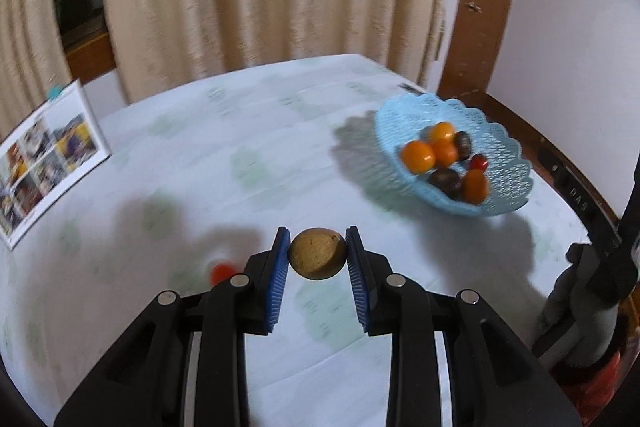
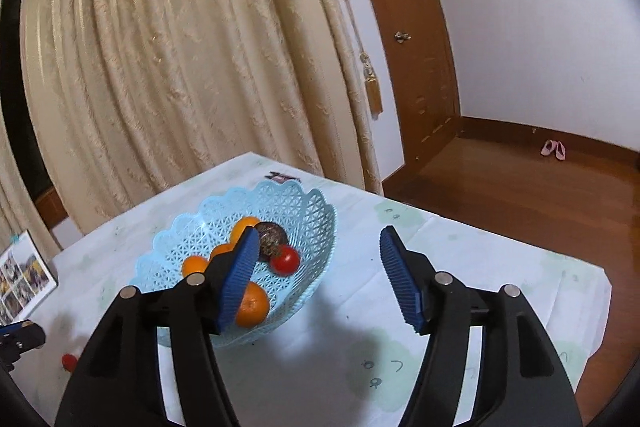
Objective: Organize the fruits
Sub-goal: 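Lower the tan fruit into the blue basket and open the left tool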
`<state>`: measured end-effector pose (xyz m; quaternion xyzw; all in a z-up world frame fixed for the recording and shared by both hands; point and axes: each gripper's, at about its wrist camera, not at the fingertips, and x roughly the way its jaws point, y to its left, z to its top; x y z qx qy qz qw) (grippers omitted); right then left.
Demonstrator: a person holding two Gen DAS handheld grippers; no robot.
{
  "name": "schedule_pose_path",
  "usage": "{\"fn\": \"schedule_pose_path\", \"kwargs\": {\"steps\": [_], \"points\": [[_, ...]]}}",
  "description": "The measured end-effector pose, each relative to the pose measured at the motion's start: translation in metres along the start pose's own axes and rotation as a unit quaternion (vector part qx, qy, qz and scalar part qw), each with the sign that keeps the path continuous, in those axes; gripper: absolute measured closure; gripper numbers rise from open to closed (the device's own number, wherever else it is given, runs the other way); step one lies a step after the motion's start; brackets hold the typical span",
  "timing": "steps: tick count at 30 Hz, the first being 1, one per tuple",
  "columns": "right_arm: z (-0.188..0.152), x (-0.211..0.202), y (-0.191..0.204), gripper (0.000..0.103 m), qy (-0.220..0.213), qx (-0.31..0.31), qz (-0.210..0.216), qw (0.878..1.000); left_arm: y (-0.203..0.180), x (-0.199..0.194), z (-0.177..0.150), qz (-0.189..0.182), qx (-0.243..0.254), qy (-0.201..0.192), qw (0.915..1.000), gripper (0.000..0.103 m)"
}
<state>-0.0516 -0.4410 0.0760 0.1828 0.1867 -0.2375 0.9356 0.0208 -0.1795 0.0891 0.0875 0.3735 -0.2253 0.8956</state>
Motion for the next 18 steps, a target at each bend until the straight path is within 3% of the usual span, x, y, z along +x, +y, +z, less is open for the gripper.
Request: {"fn": "schedule_pose_path", "kwargs": {"steps": [18], "points": [[-0.003, 0.0, -0.006, 0.037, -0.001, 0.032, 0.006, 0.999, -0.088, 0.05, 0.045, -0.022, 0.074, -0.007, 0.997, 0.074]]}}
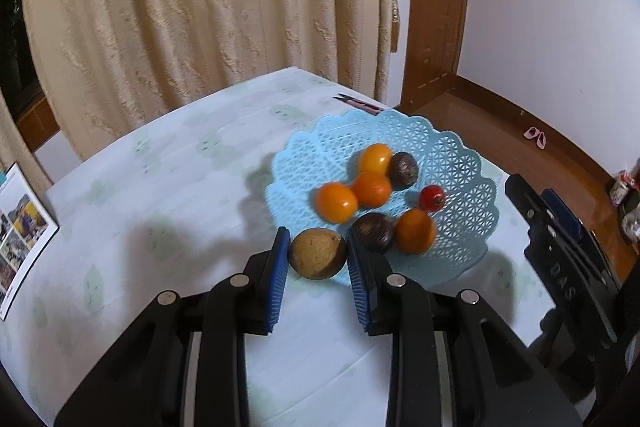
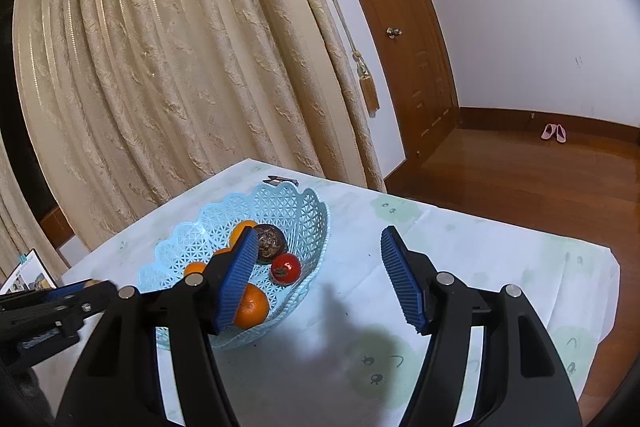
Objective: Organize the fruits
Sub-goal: 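Lower the tan fruit into the blue basket and open the left tool, then move the left tool to the remaining red tomato and grasp it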
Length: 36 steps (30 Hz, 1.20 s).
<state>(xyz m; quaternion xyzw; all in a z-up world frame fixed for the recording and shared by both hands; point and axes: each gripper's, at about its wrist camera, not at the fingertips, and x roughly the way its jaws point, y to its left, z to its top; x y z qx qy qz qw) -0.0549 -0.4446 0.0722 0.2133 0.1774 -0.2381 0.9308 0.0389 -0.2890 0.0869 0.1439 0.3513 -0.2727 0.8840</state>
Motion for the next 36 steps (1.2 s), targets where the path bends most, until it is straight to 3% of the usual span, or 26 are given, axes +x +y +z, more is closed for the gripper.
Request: {"fn": "schedule_pose_path", "kwargs": {"steps": [17, 23, 29, 31, 36], "points": [[0.0, 0.002, -0.001, 0.037, 0.004, 0.004, 0.001, 1.0, -0.023, 0.035, 0.007, -0.004, 0.013, 0.014, 0.9998, 0.073], [0.0, 0.002, -0.003, 0.037, 0.002, 0.005, 0.001, 1.0, -0.02, 0.029, 0.008, 0.007, 0.014, 0.002, 0.9999, 0.051], [0.0, 0.003, -0.004, 0.037, 0.002, 0.006, 0.0, 1.0, -0.015, 0.018, 0.009, 0.025, 0.016, -0.014, 0.9995, 0.021], [0.0, 0.002, -0.004, 0.028, 0.0, 0.006, -0.002, 1.0, -0.011, 0.014, 0.009, 0.03, 0.013, -0.018, 0.9993, 0.018], [0.0, 0.002, -0.003, 0.028, -0.003, 0.002, -0.003, 1.0, -0.001, 0.005, 0.005, 0.042, 0.012, -0.023, 0.9988, 0.016]]}}
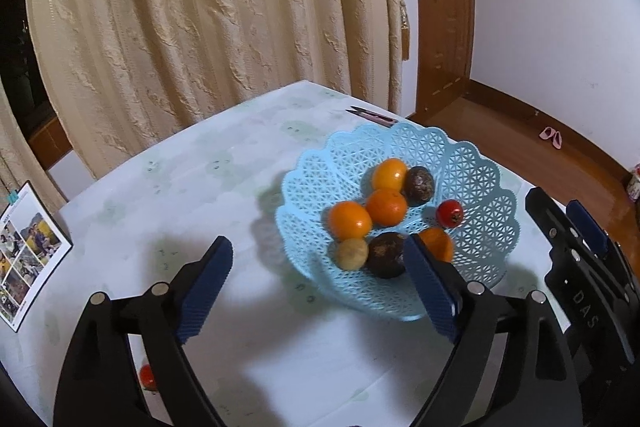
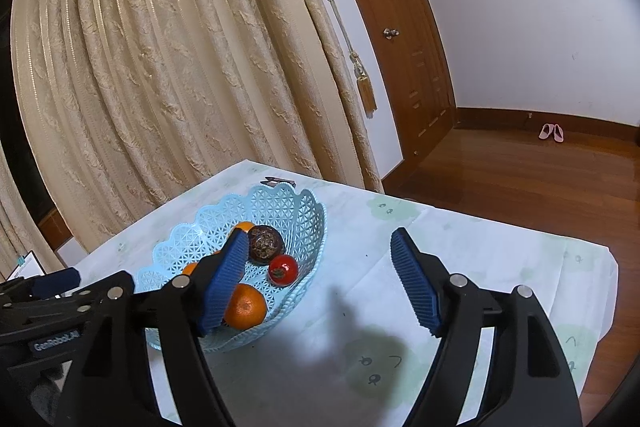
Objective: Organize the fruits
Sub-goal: 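Move the left tool to the remaining red tomato and grasp it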
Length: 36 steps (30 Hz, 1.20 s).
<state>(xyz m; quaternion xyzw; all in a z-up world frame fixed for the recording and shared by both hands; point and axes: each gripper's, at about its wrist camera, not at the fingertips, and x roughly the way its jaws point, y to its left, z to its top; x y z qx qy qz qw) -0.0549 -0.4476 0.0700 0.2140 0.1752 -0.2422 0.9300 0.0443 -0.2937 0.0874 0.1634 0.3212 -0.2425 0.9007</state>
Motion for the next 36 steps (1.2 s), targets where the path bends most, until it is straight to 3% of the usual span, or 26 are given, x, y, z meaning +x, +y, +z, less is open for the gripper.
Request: {"fn": "schedule_pose_path", "kwargs": {"steps": [6, 16, 26, 31, 36], "points": [[0.0, -0.002, 0.0, 0.027, 0.001, 0.0, -0.001, 1.0, 0.023, -0.011, -0.003, 0.004, -0.012, 0.0, 0.9999, 0.015], [-0.002, -0.004, 0.009, 0.027, 0.007, -0.024, -0.001, 1.0, 0.102, -0.028, -0.029, 0.007, -0.064, 0.039, 0.9972, 0.014], [-0.013, -0.012, 0.035, 0.027, 0.048, -0.057, 0.047, 0.996, 0.159, -0.024, -0.071, 0.003, -0.11, 0.089, 0.9899, 0.015], [-0.018, -0.021, 0.058, 0.027, 0.058, -0.084, 0.077, 0.992, 0.163, -0.013, -0.093, -0.009, -0.124, 0.112, 0.9859, 0.028], [-0.023, -0.03, 0.079, 0.027, 0.066, -0.112, 0.102, 0.986, 0.165, -0.001, -0.109, -0.022, -0.141, 0.132, 0.981, 0.053]]}}
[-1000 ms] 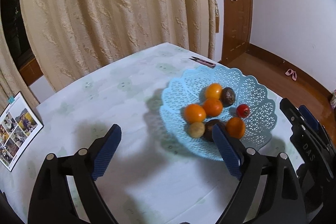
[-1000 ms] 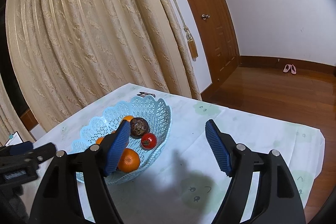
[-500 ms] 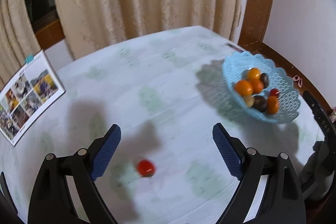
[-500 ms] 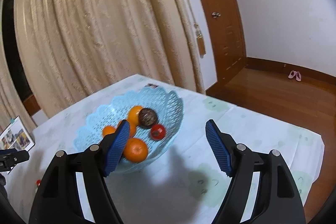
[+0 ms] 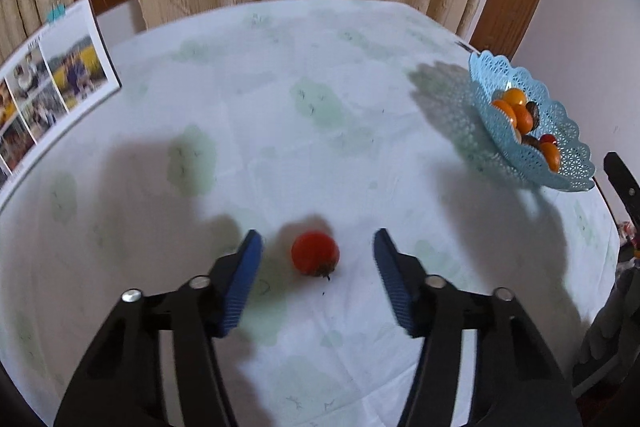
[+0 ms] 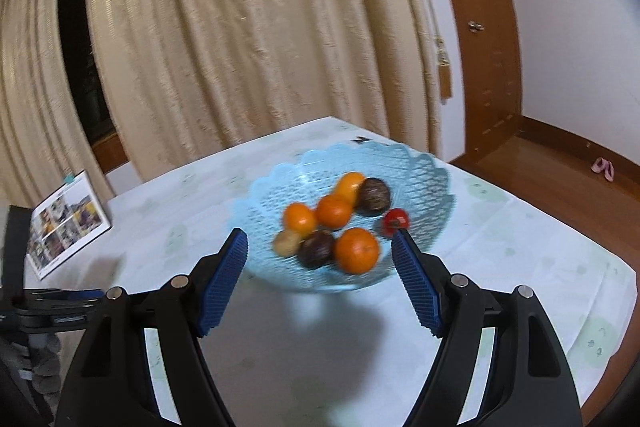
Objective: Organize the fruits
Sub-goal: 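Move the left tool to the remaining red tomato and grasp it, then drop a tan fruit in the basket with the right tool while the left tool holds the tomato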
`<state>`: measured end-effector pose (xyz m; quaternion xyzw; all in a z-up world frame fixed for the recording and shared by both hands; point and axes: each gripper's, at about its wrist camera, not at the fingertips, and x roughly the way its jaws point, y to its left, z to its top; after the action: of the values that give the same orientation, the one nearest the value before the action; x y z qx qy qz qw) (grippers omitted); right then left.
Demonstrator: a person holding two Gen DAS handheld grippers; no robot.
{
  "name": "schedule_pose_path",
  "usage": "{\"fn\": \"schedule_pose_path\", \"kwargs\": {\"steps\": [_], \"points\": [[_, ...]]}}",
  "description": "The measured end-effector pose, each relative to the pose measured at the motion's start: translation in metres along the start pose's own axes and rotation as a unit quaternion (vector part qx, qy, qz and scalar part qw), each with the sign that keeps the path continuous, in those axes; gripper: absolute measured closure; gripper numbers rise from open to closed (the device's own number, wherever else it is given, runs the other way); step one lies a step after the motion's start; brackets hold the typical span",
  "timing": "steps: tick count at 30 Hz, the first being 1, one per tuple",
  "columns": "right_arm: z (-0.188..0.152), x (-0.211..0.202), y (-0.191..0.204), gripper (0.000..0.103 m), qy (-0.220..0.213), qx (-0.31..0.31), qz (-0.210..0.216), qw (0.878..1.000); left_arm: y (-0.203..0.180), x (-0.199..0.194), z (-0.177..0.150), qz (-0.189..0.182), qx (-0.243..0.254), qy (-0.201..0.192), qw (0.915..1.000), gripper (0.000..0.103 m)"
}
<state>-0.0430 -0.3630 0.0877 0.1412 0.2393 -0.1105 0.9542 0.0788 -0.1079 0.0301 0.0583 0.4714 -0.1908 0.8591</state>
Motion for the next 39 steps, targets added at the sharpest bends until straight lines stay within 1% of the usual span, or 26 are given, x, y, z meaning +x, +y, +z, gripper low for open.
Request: {"fn": "schedule_pose_path", "kwargs": {"steps": [4, 5, 7, 14, 17, 19, 20, 21, 22, 24, 25, 27, 32, 35, 36, 37, 38, 39], "points": [[-0.003, -0.002, 0.017, 0.027, 0.009, -0.02, 0.02, 1.0, 0.001, 0.007, -0.005, -0.003, -0.002, 0.003, 1.0, 0.063], [-0.004, -0.002, 0.021, 0.027, 0.011, -0.024, 0.024, 0.999, 0.001, 0.006, -0.004, -0.004, -0.002, 0.003, 1.0, 0.07], [-0.007, -0.002, 0.027, 0.027, 0.015, -0.03, 0.031, 0.999, 0.002, 0.008, -0.006, -0.004, -0.003, 0.002, 1.0, 0.075], [-0.015, 0.001, 0.042, 0.027, 0.045, -0.035, 0.066, 0.996, 0.009, 0.001, -0.003, -0.001, -0.012, -0.016, 0.9998, 0.075], [-0.018, 0.0, 0.051, 0.027, 0.061, -0.038, 0.092, 0.993, 0.014, -0.015, 0.001, 0.004, -0.017, -0.038, 0.9991, 0.075], [-0.022, -0.002, 0.065, 0.027, 0.078, -0.049, 0.125, 0.988, 0.016, -0.027, 0.004, 0.012, -0.02, -0.056, 0.9982, 0.075], [-0.024, -0.003, 0.07, 0.027, 0.086, -0.056, 0.141, 0.985, 0.017, -0.033, 0.005, 0.015, -0.021, -0.064, 0.9976, 0.075], [-0.029, -0.004, 0.08, 0.027, 0.101, -0.066, 0.166, 0.979, 0.019, -0.039, 0.007, 0.019, -0.023, -0.073, 0.9969, 0.075], [-0.031, -0.004, 0.087, 0.027, 0.11, -0.073, 0.181, 0.975, 0.02, -0.045, 0.008, 0.021, -0.026, -0.081, 0.9962, 0.075], [-0.041, -0.006, 0.105, 0.027, 0.136, -0.093, 0.222, 0.961, 0.024, -0.054, 0.011, 0.025, -0.031, -0.094, 0.9948, 0.075], [-0.046, -0.007, 0.112, 0.027, 0.145, -0.1, 0.235, 0.956, 0.025, -0.059, 0.011, 0.027, -0.033, -0.098, 0.9942, 0.075], [-0.057, -0.007, 0.13, 0.027, 0.174, -0.118, 0.269, 0.94, 0.03, -0.069, 0.013, 0.034, -0.038, -0.111, 0.9925, 0.075], [-0.085, -0.005, 0.165, 0.027, 0.228, -0.162, 0.312, 0.908, 0.038, -0.087, 0.016, 0.04, -0.048, -0.133, 0.9891, 0.075], [-0.096, -0.004, 0.18, 0.038, 0.249, -0.182, 0.324, 0.895, 0.041, -0.094, 0.016, 0.041, -0.052, -0.142, 0.9877, 0.075], [-0.1, -0.004, 0.186, 0.044, 0.257, -0.193, 0.326, 0.889, 0.041, -0.095, 0.016, 0.041, -0.052, -0.143, 0.9875, 0.075], [-0.102, -0.003, 0.19, 0.049, 0.262, -0.201, 0.327, 0.886, 0.041, -0.096, 0.016, 0.041, -0.053, -0.144, 0.9873, 0.075], [-0.105, -0.002, 0.193, 0.052, 0.266, -0.21, 0.326, 0.882, 0.042, -0.097, 0.016, 0.041, -0.054, -0.145, 0.9871, 0.075], [-0.109, -0.002, 0.196, 0.058, 0.27, -0.218, 0.325, 0.88, 0.043, -0.097, 0.016, 0.041, -0.055, -0.145, 0.9871, 0.075]]}}
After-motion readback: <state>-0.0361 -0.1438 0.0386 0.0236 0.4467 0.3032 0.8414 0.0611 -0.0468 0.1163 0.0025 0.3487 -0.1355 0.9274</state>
